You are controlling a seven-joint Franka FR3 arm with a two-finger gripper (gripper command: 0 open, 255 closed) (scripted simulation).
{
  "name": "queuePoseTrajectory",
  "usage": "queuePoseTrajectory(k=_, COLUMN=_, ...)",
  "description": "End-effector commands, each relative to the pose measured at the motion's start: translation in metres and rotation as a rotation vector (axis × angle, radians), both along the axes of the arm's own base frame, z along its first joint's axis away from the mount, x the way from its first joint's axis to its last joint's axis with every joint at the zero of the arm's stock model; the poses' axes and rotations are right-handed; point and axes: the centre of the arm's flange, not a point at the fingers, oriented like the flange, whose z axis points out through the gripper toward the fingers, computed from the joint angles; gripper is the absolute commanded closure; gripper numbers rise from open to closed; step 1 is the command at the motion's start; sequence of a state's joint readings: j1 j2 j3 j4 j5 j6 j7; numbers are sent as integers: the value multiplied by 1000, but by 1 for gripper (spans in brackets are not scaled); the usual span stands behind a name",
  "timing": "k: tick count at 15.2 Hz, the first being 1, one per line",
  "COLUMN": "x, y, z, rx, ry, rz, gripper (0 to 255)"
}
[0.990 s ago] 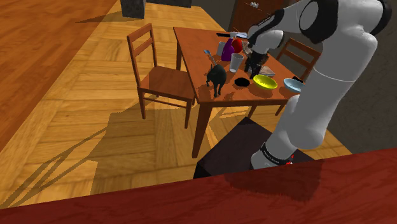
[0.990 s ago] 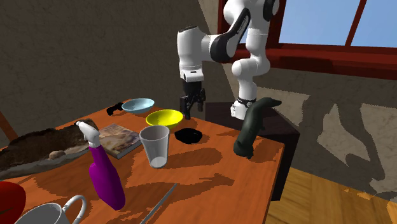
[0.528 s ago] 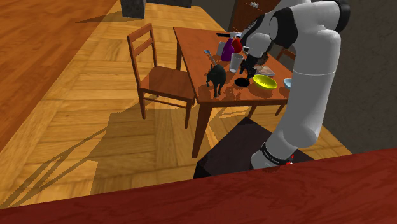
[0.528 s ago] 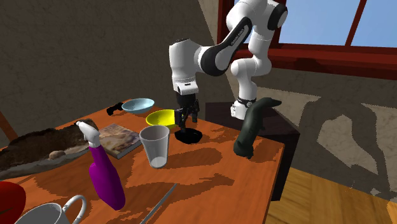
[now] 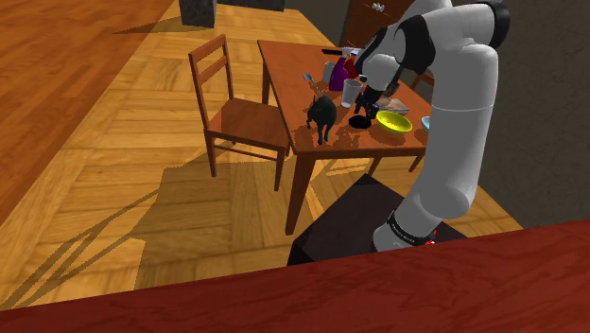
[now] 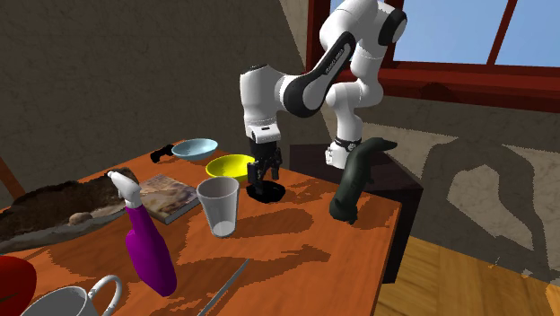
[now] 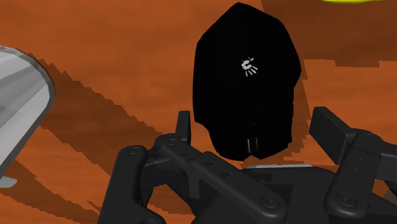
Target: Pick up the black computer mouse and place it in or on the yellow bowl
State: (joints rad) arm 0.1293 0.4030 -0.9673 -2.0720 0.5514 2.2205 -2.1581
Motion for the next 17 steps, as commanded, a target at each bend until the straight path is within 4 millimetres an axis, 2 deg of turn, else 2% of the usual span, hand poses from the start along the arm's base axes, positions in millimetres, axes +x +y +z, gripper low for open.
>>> queuePoseTrajectory(k=1, x=0, y=0, z=0, rx=0, ry=0, rz=0, gripper=0)
queuePoseTrajectory(k=3, x=0, y=0, z=0, rx=0, ry=0, rz=0, gripper=0)
queuePoseTrajectory(k=4, x=0, y=0, z=0, rx=0, ry=0, rz=0, gripper=255)
queuePoseTrajectory(k=13, x=0, y=0, z=0, rx=0, ry=0, rz=0, gripper=255)
queuePoseTrajectory(k=17, x=0, y=0, z=21, rx=0, ry=0, rz=0, gripper=255)
